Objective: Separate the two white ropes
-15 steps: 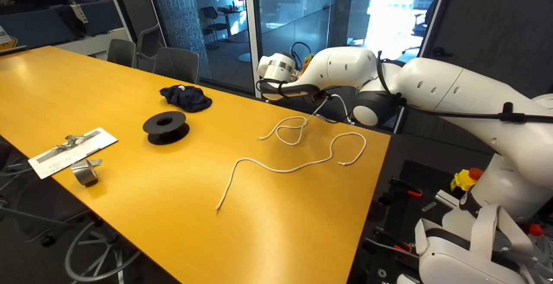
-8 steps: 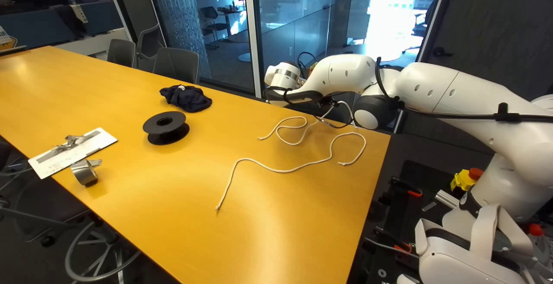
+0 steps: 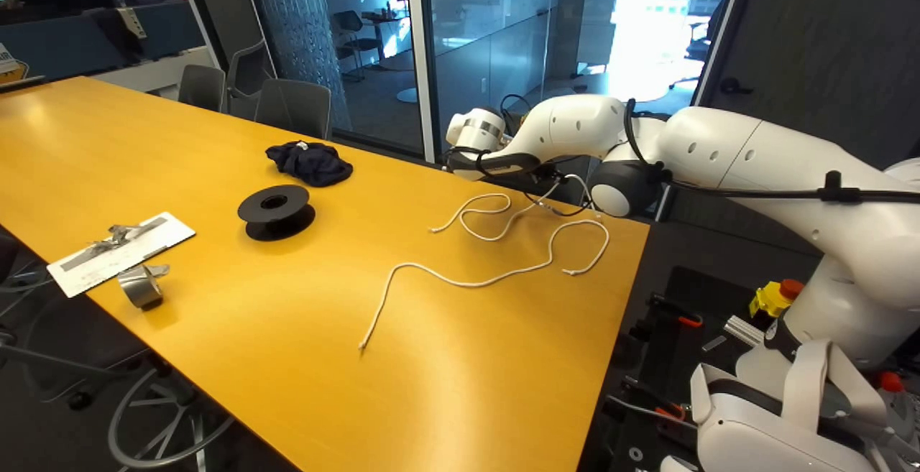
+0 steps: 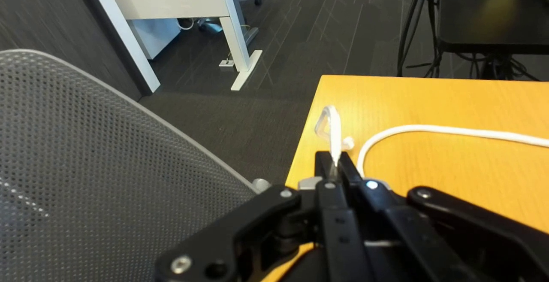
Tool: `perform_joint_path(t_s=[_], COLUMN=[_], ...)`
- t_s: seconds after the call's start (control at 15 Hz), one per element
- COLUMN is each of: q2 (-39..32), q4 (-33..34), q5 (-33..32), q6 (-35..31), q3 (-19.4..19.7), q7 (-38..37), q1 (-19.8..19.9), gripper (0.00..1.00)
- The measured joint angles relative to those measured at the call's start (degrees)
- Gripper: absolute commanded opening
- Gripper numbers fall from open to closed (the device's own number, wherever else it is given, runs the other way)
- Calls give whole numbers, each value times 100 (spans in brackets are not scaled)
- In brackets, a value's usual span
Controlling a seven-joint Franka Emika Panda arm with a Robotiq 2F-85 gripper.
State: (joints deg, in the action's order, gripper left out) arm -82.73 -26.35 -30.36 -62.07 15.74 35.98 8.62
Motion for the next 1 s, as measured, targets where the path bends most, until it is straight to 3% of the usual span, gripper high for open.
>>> perform_joint_path(t_s=[1.0], q2=[37], q4=[25], q5=[953], q6=[-979], q3=[-477], q7=[1349], q1=[613], gripper=[2])
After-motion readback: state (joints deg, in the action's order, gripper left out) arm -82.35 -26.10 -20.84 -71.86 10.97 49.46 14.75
